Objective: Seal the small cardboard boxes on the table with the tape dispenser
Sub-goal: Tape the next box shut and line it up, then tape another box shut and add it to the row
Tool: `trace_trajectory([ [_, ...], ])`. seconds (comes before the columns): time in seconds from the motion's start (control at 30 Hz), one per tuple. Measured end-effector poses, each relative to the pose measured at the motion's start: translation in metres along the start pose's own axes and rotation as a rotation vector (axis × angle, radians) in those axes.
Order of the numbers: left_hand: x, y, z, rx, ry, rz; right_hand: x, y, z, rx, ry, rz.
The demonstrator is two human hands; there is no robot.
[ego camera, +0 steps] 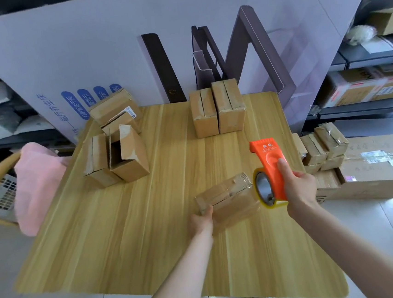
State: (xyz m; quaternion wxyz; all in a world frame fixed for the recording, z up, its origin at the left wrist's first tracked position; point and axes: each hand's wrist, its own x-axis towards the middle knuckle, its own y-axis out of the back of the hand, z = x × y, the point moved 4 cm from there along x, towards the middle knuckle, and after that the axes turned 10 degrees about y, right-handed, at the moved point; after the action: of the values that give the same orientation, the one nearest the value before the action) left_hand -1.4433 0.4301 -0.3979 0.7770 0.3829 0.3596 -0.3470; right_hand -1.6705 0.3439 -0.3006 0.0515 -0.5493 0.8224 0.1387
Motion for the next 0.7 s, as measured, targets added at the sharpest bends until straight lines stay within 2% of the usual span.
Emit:
trace_trajectory([
  [0.07, 0.0, -0.007, 0.001, -0.08, 0.082, -0.046, 0.004, 0.001, 0.003, 0.015, -0.017, -0.018],
  [0.2, -0.017, -0.022, 0.008, -0.613, 0.244, -0.146, 0.016, -0.009, 0.005, -0.009, -0.047, -0.069],
  [0.3, -0.022, -0.023, 0.027, -0.843, 0.27, -0.127, 0.025, -0.025, 0.003, -0.02, -0.047, -0.104],
  [0.4, -0.011, -0.016, 0.051, -0.872, 0.277, -0.102, 0.03, -0.043, 0.002, -0.015, -0.049, -0.137],
  [0.57, 0.041, -0.001, 0.108, -0.819, 0.185, -0.037, 0.039, -0.075, 0.002, -0.011, -0.025, -0.144],
  [0.7, 0.088, 0.003, 0.173, -0.71, 0.175, -0.121, 0.049, -0.108, -0.002, -0.012, -0.008, -0.084],
])
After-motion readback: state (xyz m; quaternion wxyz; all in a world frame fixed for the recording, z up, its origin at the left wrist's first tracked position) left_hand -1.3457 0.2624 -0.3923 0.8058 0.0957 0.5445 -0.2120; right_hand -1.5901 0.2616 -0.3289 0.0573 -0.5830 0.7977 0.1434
